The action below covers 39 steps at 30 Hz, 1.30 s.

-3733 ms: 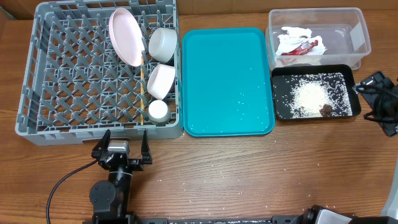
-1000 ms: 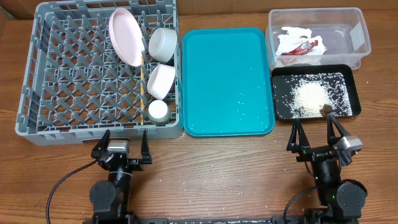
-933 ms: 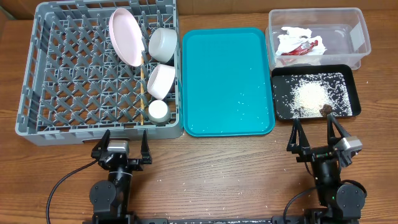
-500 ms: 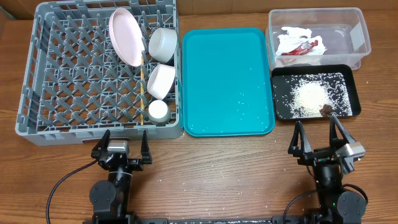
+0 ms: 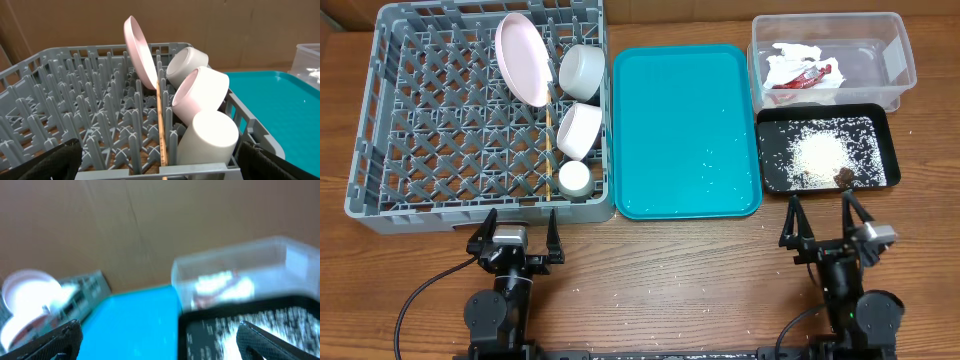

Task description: Sort waste into correct bins and load items into the dishwasher

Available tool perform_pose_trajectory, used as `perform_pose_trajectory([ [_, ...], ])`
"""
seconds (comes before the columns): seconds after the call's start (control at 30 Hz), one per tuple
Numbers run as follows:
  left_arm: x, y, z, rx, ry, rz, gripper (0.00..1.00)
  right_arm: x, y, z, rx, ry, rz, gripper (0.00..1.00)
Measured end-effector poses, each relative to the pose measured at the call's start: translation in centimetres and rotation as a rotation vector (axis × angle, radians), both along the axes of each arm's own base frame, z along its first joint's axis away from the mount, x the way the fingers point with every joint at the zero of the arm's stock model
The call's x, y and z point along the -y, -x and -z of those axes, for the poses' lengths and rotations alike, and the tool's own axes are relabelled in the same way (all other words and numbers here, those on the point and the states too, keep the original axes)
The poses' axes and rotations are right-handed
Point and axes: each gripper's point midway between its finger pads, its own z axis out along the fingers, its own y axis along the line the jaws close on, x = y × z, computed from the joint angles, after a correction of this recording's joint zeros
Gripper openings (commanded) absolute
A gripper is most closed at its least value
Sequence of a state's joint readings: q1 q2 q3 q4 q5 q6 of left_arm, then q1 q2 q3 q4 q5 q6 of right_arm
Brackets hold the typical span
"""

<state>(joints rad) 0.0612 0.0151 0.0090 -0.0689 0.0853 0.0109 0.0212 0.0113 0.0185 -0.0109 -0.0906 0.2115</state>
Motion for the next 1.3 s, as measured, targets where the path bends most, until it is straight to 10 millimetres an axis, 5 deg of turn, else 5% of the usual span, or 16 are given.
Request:
perform_pose_trajectory([
  [0.1, 0.0, 0.0, -0.02, 0.001, 0.0, 0.0, 1.0, -0.19, 0.0, 1.74, -0.071, 0.001, -0.011, 1.0],
  [1.3, 0.0, 0.0, -0.01, 0.0, 0.0, 0.0, 1.0, -0.32, 0.02, 1.68, -0.069, 0.001, -0.018, 1.0],
])
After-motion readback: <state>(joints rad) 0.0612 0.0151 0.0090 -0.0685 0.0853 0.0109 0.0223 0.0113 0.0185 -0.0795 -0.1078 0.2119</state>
